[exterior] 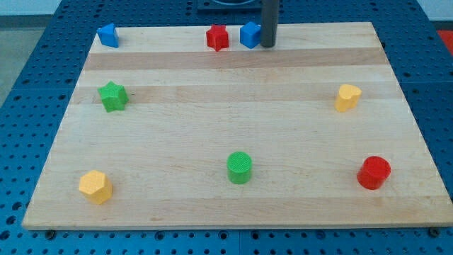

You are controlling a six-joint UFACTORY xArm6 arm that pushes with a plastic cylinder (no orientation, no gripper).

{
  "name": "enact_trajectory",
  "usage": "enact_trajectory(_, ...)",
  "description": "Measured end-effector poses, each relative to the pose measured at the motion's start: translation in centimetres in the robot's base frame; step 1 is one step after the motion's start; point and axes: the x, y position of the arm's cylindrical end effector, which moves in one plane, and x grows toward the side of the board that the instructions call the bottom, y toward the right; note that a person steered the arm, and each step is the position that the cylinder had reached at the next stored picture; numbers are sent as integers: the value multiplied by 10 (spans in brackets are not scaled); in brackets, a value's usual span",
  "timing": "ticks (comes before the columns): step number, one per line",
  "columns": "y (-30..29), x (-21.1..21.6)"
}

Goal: Place the blue cube close to the red star

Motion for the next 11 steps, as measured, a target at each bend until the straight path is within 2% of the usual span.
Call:
enact_trajectory(1,36,-6)
enact_trajectory(3,-24,-22)
enact_trajectory(5,2,-59)
enact_trajectory(10,-103,-50)
enact_trajectory(11,-71,-51)
